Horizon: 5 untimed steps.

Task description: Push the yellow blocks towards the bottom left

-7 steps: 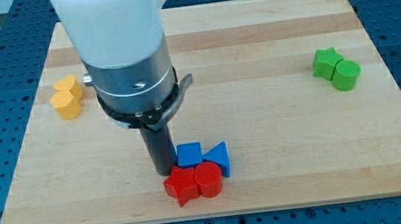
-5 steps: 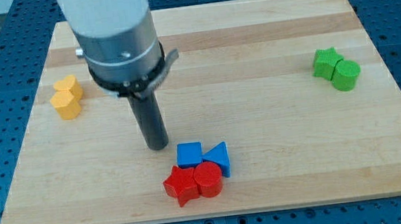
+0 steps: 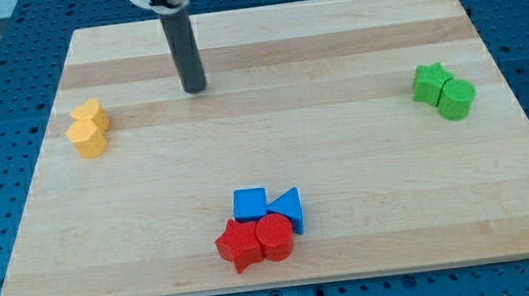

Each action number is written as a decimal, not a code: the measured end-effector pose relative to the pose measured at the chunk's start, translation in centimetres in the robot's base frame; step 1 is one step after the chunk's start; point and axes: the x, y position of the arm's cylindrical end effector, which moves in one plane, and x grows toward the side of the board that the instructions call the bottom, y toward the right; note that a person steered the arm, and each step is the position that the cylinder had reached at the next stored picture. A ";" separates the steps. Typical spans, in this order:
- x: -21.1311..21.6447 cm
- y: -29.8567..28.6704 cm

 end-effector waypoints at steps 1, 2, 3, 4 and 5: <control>-1.5 -6.0; 0.5 -10.0; 3.6 -11.7; 7.2 -11.8; 10.2 -11.8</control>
